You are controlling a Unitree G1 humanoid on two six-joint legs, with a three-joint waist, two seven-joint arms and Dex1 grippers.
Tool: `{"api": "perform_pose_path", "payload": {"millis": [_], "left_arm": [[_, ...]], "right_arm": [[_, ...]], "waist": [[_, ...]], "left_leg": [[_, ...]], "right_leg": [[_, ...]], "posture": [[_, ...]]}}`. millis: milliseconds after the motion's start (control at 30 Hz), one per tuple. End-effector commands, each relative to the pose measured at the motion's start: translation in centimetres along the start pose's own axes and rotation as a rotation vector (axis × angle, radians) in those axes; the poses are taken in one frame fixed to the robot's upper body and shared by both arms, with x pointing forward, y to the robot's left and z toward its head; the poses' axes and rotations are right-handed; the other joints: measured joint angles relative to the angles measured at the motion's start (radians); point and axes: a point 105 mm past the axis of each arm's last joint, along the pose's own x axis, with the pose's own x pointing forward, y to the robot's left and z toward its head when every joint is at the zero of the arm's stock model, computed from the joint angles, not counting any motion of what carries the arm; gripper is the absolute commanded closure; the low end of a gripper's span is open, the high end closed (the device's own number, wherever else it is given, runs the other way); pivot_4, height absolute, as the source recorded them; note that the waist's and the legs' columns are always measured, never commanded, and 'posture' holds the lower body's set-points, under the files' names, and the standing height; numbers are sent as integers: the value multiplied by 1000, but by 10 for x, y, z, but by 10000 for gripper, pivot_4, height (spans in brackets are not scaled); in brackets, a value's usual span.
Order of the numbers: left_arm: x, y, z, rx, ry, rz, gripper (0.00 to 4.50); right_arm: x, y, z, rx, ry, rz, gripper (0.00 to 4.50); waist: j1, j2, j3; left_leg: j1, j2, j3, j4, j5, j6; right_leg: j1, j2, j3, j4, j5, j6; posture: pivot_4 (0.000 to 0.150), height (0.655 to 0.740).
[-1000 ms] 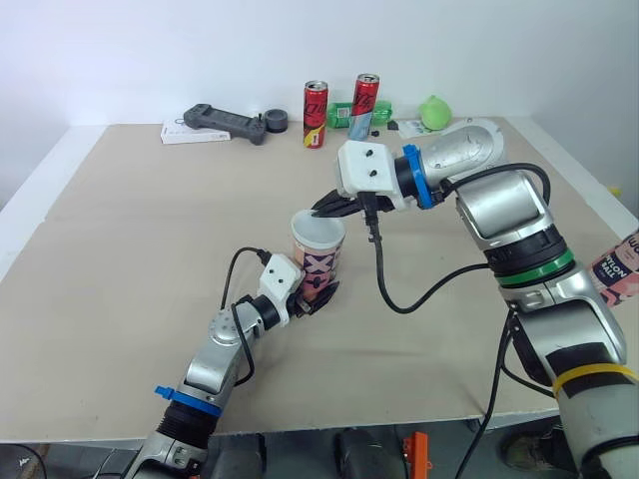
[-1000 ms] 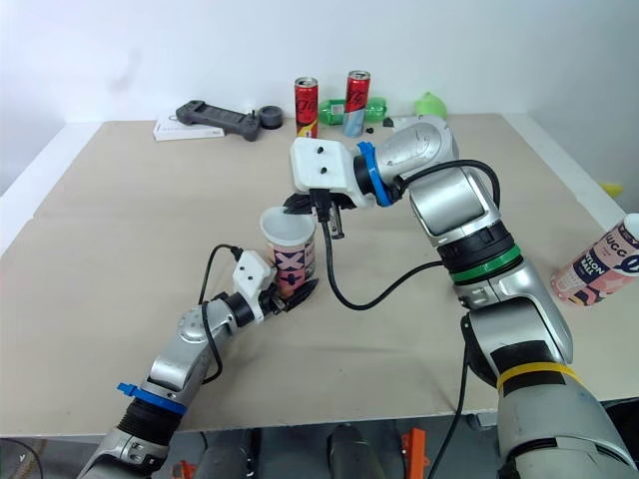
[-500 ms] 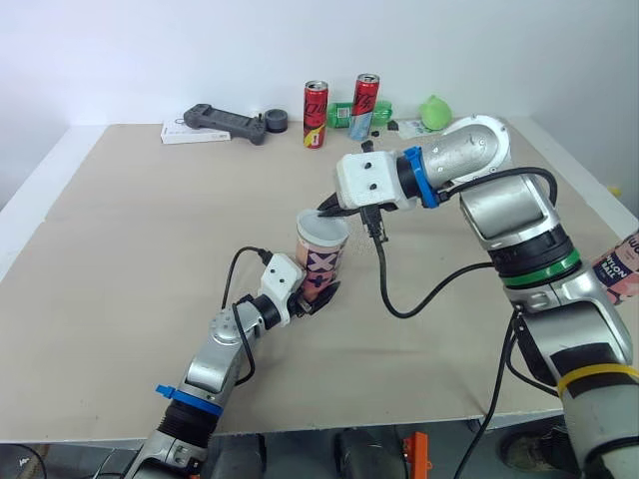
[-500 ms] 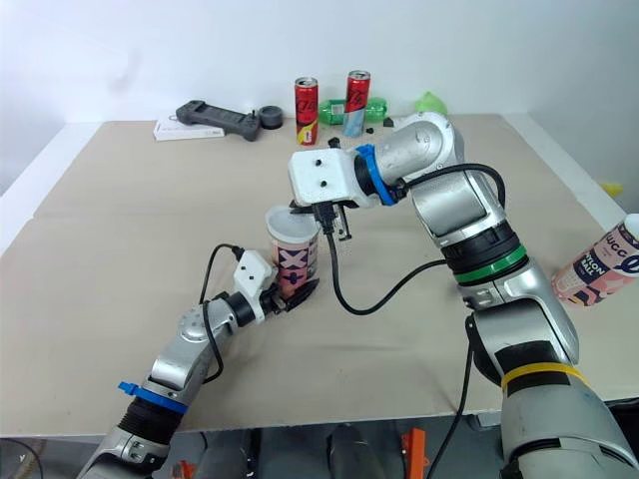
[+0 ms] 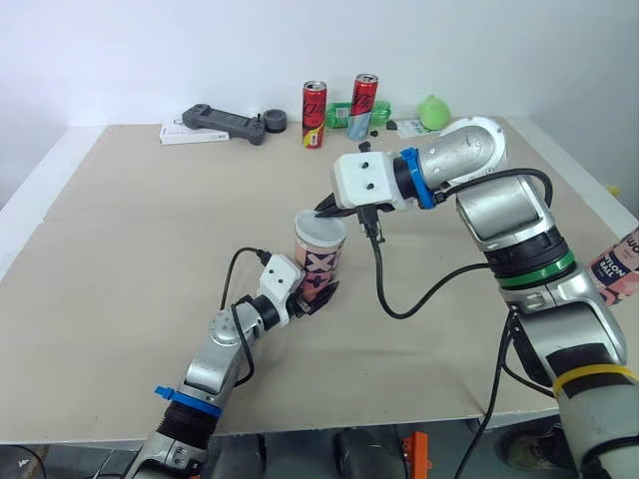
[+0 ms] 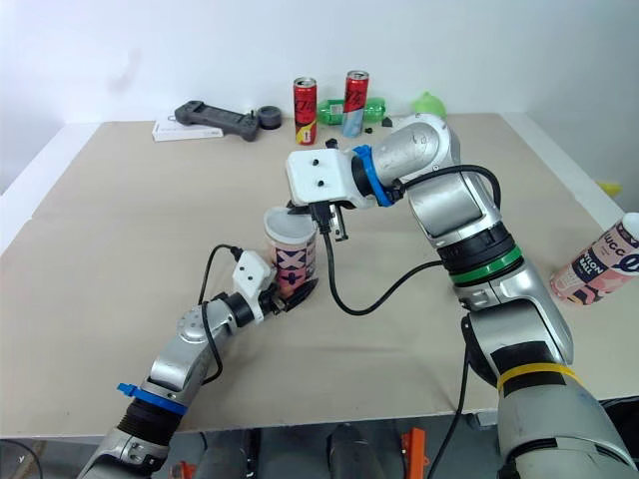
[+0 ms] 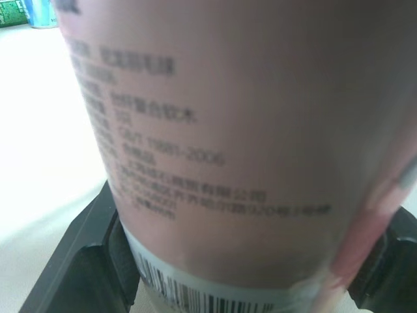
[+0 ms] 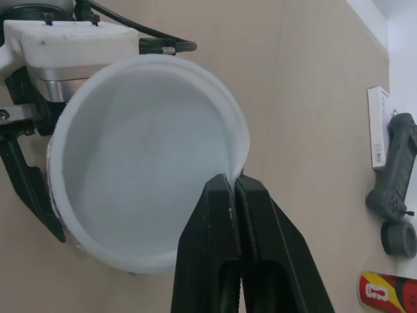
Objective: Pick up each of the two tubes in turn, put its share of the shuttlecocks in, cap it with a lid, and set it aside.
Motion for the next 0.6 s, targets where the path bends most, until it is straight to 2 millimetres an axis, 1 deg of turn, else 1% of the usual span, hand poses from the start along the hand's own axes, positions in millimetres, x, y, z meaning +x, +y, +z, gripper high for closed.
{"api": "perform_pose_path", "payload": {"millis": [33, 133, 167, 233, 267, 333, 467, 533, 600], "left_arm": [[-6, 0, -22, -28, 85, 16, 10016], [-6, 0, -22, -30, 85, 15, 10016], [-6, 0, -22, -30, 85, 14, 10016], [-6, 0, -22, -30, 85, 15, 10016], [-6, 0, -22, -31, 85, 15, 10016], [-6, 0, -22, -32, 84, 15, 10016], [-6, -1, -22, -33, 85, 13, 10016], [-6, -1, -22, -32, 86, 12, 10016], [-6, -1, -22, -32, 86, 12, 10016]], "right_arm": [[-6, -10, 10, -16, -27, -23, 31038], [-9, -15, 11, -12, -34, -40, 17097], [-10, -16, 11, -12, -34, -44, 11184], [-12, -19, 12, -11, -40, -57, 2014], [-13, -21, 14, -9, -49, -67, 877], [-15, -24, 16, -6, -62, -79, 877], [-30, -43, 35, 20, -164, -155, 877], [-36, -45, 43, 49, -224, -145, 877], [-40, -40, 47, 82, -276, -109, 877]], "waist": [[0, 0, 0], [0, 0, 0], [0, 0, 0], [0, 0, 0], [0, 0, 0], [0, 0, 0], [0, 1, 1], [0, 1, 1], [0, 1, 1]], "left_leg": [[0, 0, 0, 0, 0, 0], [0, 0, 0, 0, 0, 0], [0, 0, 0, 0, 0, 0], [0, 0, 0, 0, 0, 0], [0, 0, 0, 0, 0, 0], [0, 0, 0, 0, 0, 0], [0, 0, 0, -1, 0, 0], [0, 0, 0, -1, 0, 0], [0, 0, 0, -2, 0, 0]], "right_leg": [[0, 0, 0, 0, 0, 0], [0, 0, 0, 0, 0, 0], [0, 0, 0, 0, 0, 0], [0, 0, 0, 0, 0, 0], [0, 0, 0, 0, 0, 0], [0, 0, 0, 0, 0, 0], [-1, 0, 0, 0, 0, 0], [-1, 0, 0, 0, 0, -1], [-1, 0, 0, 0, 0, -1]], "posture": [[1500, 7400], [1500, 7400], [1500, 7400], [1500, 7400], [1500, 7400], [1500, 7400], [1500, 7400], [1500, 7400], [1500, 7400]]}}
